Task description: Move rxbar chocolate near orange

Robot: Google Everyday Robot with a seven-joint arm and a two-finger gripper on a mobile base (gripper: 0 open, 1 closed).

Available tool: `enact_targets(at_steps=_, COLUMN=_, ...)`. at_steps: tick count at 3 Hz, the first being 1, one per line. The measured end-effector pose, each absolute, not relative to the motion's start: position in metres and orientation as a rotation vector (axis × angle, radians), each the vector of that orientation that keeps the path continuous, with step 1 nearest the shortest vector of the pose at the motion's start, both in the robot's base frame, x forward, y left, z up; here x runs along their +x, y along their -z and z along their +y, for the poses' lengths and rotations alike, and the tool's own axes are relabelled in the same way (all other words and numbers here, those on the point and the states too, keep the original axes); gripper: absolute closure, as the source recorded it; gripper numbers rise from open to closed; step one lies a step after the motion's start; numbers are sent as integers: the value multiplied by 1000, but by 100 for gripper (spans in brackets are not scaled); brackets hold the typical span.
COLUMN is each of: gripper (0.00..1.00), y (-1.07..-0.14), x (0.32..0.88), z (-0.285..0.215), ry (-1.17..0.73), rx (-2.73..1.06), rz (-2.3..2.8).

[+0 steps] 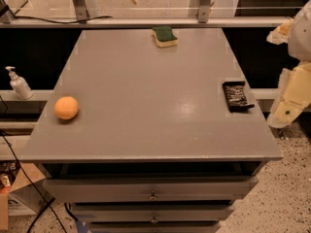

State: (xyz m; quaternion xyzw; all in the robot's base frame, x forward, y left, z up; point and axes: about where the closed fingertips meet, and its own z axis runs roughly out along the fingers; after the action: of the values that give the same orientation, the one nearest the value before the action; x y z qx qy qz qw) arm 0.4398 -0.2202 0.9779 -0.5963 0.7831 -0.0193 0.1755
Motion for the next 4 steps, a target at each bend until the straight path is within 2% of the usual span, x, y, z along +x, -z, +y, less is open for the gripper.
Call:
enact_targets(at_steps=2, gripper=0, y=-948, x=469, z=-200, ry=-127, rx=-1680, rz=2075)
enact_targets(at_steps=3, gripper=0, y=-928, x=497, z=-192, ry=-137, rx=-1660, rz=2049)
enact_targets(at_steps=4, gripper=0, y=-911, x=525, z=-203, ry=-202, rx=-1588, rz=2107)
